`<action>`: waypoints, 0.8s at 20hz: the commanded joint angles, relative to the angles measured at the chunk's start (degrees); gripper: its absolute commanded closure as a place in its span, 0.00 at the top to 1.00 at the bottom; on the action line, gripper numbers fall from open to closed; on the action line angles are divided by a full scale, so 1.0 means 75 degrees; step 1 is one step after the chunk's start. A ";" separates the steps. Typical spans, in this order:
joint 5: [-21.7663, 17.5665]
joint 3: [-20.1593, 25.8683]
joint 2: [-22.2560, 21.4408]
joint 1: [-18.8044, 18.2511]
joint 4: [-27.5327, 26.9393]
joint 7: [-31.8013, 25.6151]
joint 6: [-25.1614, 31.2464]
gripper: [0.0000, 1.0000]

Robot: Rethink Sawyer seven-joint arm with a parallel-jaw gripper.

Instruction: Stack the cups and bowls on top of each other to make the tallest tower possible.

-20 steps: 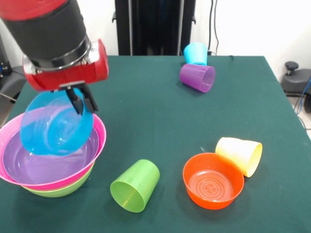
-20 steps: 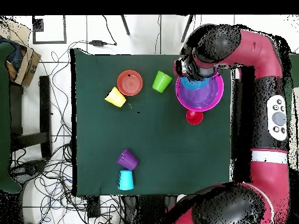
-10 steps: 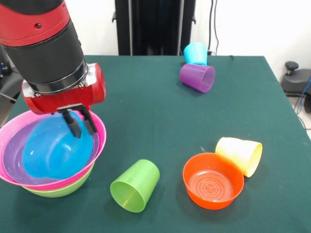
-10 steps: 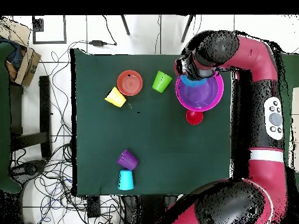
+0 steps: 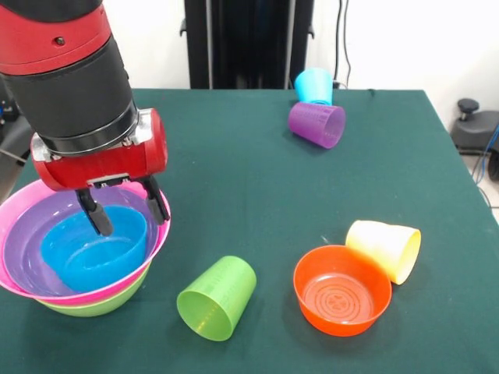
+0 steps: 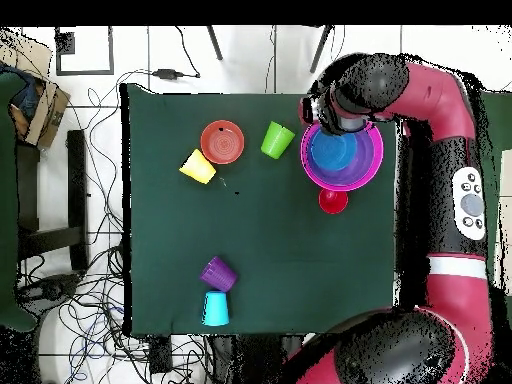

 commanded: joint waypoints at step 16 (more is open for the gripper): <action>-0.0211 -0.0445 -0.1123 0.0074 0.2905 -0.0230 -0.1626 1.00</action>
